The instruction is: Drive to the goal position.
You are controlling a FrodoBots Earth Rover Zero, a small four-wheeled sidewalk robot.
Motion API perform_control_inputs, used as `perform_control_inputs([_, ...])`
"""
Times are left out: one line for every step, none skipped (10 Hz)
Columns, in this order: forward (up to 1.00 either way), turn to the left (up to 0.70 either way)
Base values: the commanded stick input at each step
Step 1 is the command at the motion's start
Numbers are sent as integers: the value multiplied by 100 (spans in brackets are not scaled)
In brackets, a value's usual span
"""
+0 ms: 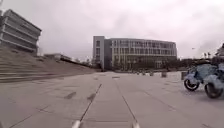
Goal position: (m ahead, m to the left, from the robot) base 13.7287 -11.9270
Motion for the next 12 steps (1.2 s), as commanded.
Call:
perform_control_inputs([70, 0])
perform_control_inputs([70, 0])
perform_control_inputs([70, 0])
perform_control_inputs([70, 0])
perform_control_inputs([70, 0])
perform_control_inputs([70, 0])
perform_control_inputs([70, 0])
perform_control_inputs([70, -11])
perform_control_inputs([70, -20])
perform_control_inputs([70, -29])
perform_control_inputs([70, -28])
perform_control_inputs([70, -4])
